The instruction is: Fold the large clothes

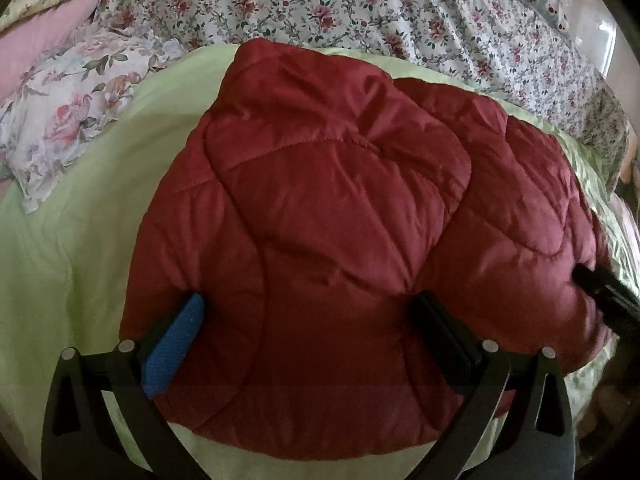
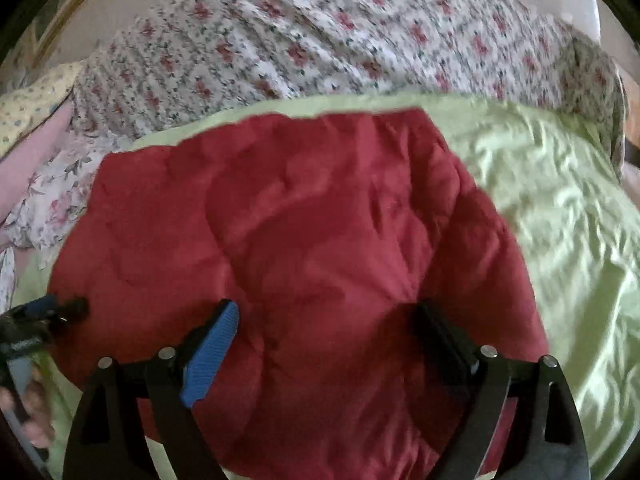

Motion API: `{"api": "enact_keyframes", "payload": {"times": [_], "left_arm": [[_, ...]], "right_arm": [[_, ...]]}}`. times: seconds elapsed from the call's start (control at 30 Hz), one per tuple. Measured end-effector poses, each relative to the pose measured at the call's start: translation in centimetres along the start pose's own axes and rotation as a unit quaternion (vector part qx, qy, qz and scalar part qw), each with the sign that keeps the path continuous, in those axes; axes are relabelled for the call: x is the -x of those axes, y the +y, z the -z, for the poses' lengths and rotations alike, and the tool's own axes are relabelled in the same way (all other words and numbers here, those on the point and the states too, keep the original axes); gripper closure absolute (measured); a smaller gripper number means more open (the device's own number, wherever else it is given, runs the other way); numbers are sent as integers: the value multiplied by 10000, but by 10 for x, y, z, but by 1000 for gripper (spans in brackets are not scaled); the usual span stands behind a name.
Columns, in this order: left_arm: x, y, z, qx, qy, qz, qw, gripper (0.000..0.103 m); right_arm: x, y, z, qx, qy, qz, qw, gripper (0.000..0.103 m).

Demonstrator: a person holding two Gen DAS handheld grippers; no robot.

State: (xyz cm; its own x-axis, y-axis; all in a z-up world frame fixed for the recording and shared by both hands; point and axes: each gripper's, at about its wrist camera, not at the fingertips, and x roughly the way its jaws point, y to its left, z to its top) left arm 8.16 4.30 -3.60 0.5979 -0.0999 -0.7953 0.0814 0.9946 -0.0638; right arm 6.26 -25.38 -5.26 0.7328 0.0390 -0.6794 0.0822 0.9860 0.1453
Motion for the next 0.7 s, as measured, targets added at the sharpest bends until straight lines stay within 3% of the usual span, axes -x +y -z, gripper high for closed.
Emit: {"api": "enact_keyframes", "payload": {"times": [0.53,0.7], "left_arm": [[-2,10,7,64,78,202,9997,0],[1,9,6,17,68,169,9998,0]], "right_arm": [[-2,-2,2,10,12,19,10000,8],[18,-2,2,-15,33,-90,10000,8]]}}
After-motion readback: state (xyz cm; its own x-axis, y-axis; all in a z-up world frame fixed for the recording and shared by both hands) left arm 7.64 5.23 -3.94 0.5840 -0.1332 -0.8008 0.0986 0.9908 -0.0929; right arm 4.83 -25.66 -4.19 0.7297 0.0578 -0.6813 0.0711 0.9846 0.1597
